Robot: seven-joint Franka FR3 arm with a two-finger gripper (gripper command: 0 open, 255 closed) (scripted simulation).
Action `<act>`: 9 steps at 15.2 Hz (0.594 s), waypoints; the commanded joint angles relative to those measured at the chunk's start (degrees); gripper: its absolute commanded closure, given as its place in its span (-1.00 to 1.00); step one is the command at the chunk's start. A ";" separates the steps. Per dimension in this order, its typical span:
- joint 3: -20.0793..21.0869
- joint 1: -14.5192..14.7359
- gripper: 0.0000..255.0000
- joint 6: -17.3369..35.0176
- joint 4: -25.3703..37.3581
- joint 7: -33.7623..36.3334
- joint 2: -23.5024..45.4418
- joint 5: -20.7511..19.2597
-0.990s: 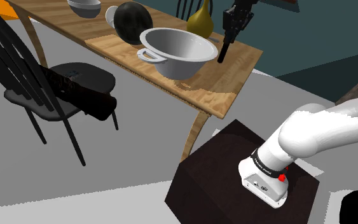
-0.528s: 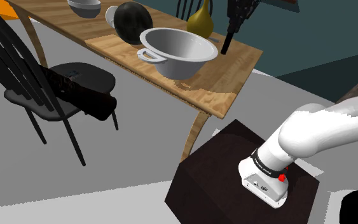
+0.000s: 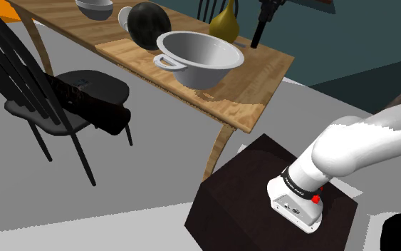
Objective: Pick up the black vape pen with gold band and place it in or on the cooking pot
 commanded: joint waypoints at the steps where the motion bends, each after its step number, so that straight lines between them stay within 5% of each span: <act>1: 0.51 0.05 1.00 -0.27 3.95 0.62 3.72 0.02; 9: 2.92 0.75 1.00 -3.51 27.19 3.78 23.75 -1.10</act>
